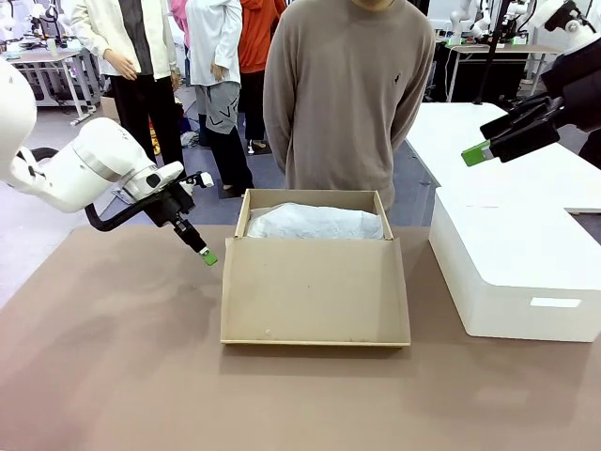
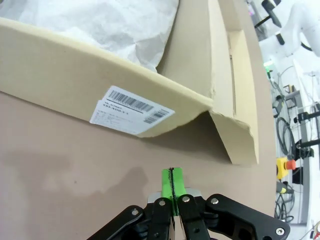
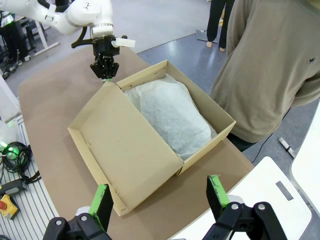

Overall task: Pack the shoes into the box.
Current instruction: Close the Shoes Box.

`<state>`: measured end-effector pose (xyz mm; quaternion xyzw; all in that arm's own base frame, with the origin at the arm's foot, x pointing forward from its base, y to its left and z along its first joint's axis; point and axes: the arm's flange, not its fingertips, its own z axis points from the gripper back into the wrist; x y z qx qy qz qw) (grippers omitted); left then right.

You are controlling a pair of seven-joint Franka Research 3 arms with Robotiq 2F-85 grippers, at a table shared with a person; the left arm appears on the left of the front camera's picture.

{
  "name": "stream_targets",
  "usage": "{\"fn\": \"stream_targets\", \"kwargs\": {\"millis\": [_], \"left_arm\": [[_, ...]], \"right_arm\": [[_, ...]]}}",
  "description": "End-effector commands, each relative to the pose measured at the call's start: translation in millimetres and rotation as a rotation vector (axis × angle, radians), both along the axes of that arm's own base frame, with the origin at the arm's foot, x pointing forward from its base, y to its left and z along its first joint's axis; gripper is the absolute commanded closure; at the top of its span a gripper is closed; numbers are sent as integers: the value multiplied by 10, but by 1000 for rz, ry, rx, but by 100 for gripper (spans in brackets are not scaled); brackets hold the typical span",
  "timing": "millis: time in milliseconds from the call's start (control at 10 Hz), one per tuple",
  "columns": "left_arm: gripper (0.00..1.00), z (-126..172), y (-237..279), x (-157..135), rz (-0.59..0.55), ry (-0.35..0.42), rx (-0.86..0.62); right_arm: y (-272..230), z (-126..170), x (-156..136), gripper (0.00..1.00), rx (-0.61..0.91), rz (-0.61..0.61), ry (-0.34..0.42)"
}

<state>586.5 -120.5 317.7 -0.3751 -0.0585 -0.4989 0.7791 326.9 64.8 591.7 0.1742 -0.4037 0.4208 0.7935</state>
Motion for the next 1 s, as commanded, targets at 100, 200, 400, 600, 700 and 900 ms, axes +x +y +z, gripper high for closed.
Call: {"fn": "stream_targets", "kwargs": {"millis": [100,200,400,600,700,900], "left_arm": [[100,-79,-90,-39,27,8,-27],[100,-110,-115,-37,19,17,-27],[100,-170,-158,-32,-2,44,-40],[100,-239,-202,-32,-22,63,-47],[100,-271,-218,-39,-27,70,-57],[100,-324,-245,-70,-52,102,-99]], "right_arm": [[2,-8,6,0,17,10,-1],[2,-8,6,0,17,10,-1],[2,-8,6,0,17,10,-1],[2,-8,6,0,17,10,-1],[2,-8,6,0,17,10,-1],[2,-8,6,0,17,10,-1]]}}
